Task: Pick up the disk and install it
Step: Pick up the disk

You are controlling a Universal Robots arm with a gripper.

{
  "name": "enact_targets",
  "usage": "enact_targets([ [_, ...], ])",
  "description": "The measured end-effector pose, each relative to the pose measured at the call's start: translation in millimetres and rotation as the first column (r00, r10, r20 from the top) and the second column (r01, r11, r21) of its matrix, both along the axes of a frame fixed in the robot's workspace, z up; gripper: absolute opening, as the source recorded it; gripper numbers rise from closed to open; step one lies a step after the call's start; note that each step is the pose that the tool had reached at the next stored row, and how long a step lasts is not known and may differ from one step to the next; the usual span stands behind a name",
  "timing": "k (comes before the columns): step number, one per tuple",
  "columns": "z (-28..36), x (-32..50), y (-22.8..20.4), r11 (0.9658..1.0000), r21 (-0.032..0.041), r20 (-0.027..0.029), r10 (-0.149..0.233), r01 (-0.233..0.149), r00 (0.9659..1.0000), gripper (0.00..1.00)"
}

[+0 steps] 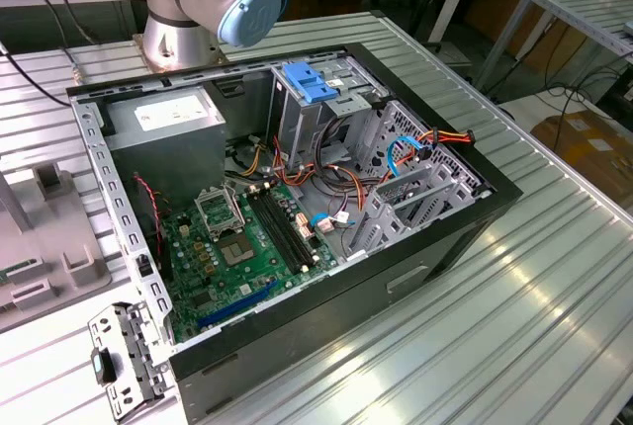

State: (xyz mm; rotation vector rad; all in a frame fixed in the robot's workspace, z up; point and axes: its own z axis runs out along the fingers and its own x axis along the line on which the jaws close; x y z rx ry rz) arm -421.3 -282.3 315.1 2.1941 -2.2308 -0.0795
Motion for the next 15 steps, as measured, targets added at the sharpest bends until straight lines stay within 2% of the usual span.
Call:
enact_targets([
  [15, -6.4, 0.0, 0.0, 1.0000, 0.0000, -0.0001, 0.000, 0.000, 1.0000, 0.62],
])
